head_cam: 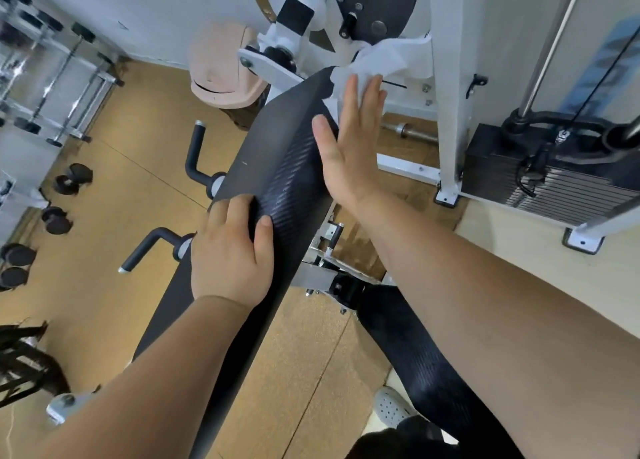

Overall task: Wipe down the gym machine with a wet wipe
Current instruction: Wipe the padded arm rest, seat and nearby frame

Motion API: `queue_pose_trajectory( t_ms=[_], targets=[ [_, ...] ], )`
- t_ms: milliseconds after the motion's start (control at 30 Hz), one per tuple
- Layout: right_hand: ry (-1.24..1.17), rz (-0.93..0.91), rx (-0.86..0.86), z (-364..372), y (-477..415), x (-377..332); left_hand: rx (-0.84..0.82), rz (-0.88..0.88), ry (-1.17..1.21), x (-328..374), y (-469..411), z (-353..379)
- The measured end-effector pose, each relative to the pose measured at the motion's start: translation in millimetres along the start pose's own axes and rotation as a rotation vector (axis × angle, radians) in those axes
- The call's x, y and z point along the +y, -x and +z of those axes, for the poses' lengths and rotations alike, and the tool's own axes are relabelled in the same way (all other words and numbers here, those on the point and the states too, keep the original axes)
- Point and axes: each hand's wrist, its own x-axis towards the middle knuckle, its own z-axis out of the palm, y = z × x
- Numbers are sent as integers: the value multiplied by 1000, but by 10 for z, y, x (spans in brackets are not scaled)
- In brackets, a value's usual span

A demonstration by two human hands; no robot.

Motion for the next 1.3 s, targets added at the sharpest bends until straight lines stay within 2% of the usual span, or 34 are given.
queue_pose_trajectory(
  t_ms=[133, 233, 300, 367, 533, 600, 700, 800, 867, 933, 1033, 1133, 1200, 1300],
  targets=[
    [-61, -75, -90, 196, 650, 40, 21, 23, 67, -10, 13, -19],
    [-156, -122, -302, 321, 1428, 133, 26, 32, 127, -39, 33, -24],
    [-237, -116, -365, 367, 1596, 146, 30, 34, 145, -48, 35, -25],
    [-299, -16, -330, 325, 1346, 77, 34, 45, 170, -35, 41, -42],
    [-332, 178, -85, -11, 206, 13, 32, 30, 193, -25, 49, -65],
    [-324, 181, -67, -29, 124, -10, 33, 20, 187, -24, 50, -58],
    [-303, 102, -126, 152, 611, -54, 37, 32, 178, -35, 40, -46],
    [-257, -47, -347, 352, 1528, -8, 56, 58, 213, -74, 22, -23],
    [-174, -161, -418, 446, 1845, 54, 81, 50, 289, -95, 11, -19],
    [-47, -186, -341, 449, 1635, 127, 94, 64, 355, -91, 20, -26],
    [126, -117, -161, 219, 782, 63, 104, 30, 405, -62, 49, -65],
    [291, -88, -170, -101, 180, -31, 168, -65, 517, -22, 108, -123],
    [399, -184, -212, -92, 289, -44, 263, -168, 636, -46, 194, -162],
    [523, -461, -329, 125, 1027, -33, 380, -357, 696, -186, 497, -204]
  ],
)
